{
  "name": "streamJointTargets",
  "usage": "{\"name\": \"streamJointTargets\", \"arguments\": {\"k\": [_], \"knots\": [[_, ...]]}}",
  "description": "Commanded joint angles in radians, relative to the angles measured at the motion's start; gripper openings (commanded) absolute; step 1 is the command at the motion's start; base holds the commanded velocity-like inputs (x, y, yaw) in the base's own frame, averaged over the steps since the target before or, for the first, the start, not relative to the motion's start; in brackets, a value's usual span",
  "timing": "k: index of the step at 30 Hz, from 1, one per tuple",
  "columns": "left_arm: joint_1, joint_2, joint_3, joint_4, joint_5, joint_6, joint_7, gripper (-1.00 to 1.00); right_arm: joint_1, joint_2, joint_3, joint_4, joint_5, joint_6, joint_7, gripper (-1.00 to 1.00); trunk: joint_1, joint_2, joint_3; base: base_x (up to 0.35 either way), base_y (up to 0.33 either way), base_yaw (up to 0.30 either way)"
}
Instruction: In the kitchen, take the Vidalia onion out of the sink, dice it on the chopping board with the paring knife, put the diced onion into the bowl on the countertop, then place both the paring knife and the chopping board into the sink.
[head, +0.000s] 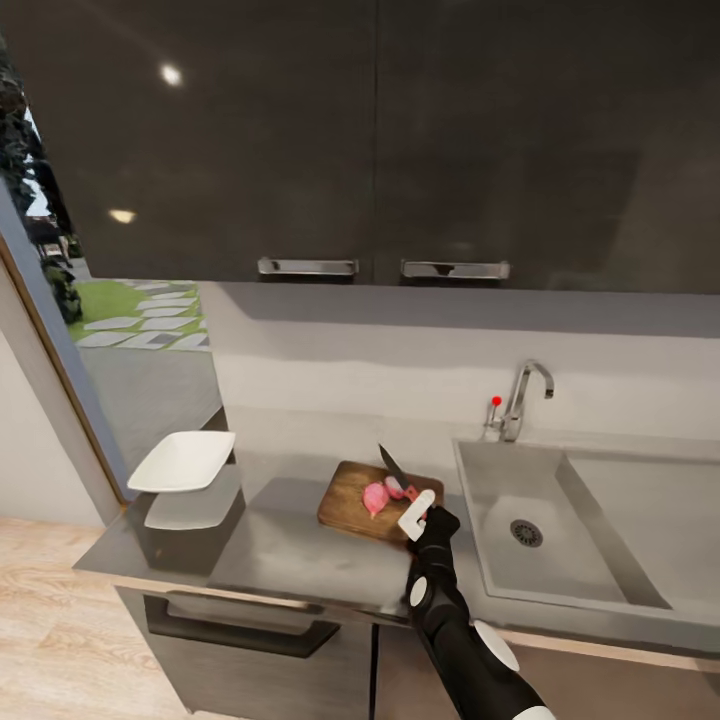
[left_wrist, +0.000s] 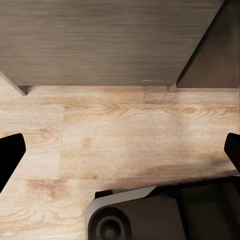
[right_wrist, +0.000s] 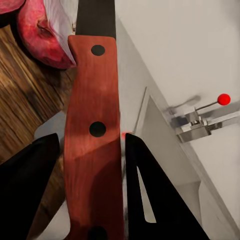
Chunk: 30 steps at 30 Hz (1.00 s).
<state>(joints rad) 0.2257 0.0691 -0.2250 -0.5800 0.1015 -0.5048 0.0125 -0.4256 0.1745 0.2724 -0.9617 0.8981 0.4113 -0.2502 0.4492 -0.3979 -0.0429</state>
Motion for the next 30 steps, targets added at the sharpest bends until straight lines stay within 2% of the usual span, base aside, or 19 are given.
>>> {"name": "streamJointTargets", "arguments": {"k": [1, 30], "knots": [[0.0, 0.001, -0.007, -0.001, 0.01, -0.001, 0.001, 1.0, -0.001, 0.0, 0.002, 0.0, 0.008, 0.009, -0.001, -1.0, 0.001, -0.002, -0.002, 0.065, -0.061, 0.0], [0.0, 0.001, -0.007, -0.001, 0.01, -0.002, 0.001, 1.0, -0.001, 0.0, 0.004, 0.027, 0.009, 0.009, -0.001, -1.0, 0.001, -0.002, -0.002, 0.005, -0.004, 0.0]]}}
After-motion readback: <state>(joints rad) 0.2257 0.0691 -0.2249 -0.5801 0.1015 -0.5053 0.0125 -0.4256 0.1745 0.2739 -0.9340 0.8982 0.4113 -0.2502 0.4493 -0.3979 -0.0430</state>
